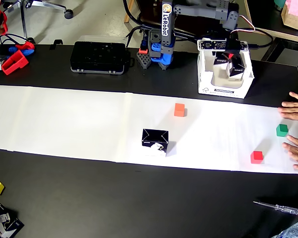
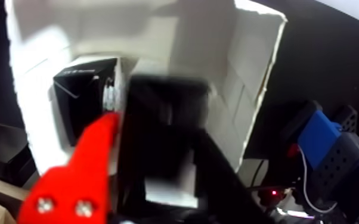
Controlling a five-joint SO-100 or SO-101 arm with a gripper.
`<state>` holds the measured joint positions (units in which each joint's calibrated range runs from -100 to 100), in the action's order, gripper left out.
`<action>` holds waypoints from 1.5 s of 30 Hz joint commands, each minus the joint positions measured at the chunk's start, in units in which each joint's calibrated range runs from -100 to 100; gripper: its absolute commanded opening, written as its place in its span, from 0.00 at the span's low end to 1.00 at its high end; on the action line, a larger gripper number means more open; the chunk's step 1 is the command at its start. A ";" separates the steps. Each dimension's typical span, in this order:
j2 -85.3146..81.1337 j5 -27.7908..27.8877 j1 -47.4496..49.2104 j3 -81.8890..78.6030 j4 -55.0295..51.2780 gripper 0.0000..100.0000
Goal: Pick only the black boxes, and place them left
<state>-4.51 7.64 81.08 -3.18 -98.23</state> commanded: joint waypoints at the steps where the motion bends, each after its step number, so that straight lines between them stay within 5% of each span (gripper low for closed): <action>1: -0.90 -0.17 0.21 0.78 -0.26 0.35; 7: -1.30 0.94 0.30 1.58 0.13 0.41; 15: -10.30 10.78 -3.25 1.58 2.04 0.41; 23: -14.73 14.62 -21.36 4.77 4.67 0.41; 34: -11.57 8.36 -47.95 15.15 10.79 0.41; 45: 9.21 -1.64 -61.89 32.79 10.71 0.41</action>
<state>0.49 8.52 23.95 17.65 -89.19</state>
